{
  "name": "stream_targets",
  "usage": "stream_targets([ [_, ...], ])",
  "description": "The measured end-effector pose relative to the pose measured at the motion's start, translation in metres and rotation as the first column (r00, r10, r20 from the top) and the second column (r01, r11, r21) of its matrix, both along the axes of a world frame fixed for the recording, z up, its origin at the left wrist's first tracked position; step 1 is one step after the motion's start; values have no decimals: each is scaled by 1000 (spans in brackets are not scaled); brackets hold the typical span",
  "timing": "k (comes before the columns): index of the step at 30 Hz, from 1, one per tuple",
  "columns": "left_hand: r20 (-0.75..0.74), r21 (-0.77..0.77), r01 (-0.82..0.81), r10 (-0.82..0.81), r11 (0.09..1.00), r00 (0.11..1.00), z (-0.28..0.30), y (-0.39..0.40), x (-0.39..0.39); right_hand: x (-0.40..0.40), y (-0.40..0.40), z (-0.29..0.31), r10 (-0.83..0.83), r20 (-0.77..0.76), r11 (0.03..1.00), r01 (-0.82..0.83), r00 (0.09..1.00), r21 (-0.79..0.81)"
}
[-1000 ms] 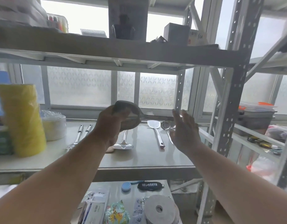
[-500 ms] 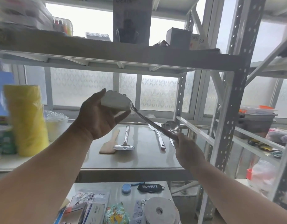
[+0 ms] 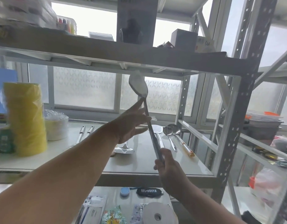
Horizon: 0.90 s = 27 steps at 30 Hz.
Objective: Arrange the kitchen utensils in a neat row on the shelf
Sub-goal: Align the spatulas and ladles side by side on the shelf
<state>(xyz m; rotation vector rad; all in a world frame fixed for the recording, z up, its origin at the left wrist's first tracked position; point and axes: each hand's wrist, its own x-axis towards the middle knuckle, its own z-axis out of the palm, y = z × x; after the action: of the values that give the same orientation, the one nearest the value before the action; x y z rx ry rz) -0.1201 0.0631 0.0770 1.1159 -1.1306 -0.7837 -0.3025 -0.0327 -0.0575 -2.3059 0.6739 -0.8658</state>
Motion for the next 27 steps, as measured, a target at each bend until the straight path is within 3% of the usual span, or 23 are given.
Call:
stream_targets([
  [3, 90, 114, -32, 22, 993, 996, -16, -15, -7, 10, 8, 5, 31, 82, 995, -39, 996, 95],
  [7, 216, 148, -189, 155, 971, 964, -39, -27, -16, 25, 2, 9, -49, 162, 979, 15, 986, 202],
  [11, 512, 175, -388, 253, 905, 821, -60, -36, -12, 33, -11, 13, -92, 121, 954, 53, 988, 295],
  [16, 673, 220, -459, 206, 860, 710, -78, -44, -5, 46, -26, 5, -59, 82, 900, 18, 995, 436],
  [20, 798, 237, -484, 115, 842, 592, -90, -50, 7, 55, -26, 2, -72, 147, 841, -19, 987, 540],
  [22, 850, 238, -500, 70, 833, 522, -95, -48, 13, 59, -26, 1, -96, 136, 852, 11, 986, 523],
  [27, 981, 92, -626, 37, 775, 190, -101, -29, 26, 59, -19, 3, -121, -44, 968, 128, 992, 214],
])
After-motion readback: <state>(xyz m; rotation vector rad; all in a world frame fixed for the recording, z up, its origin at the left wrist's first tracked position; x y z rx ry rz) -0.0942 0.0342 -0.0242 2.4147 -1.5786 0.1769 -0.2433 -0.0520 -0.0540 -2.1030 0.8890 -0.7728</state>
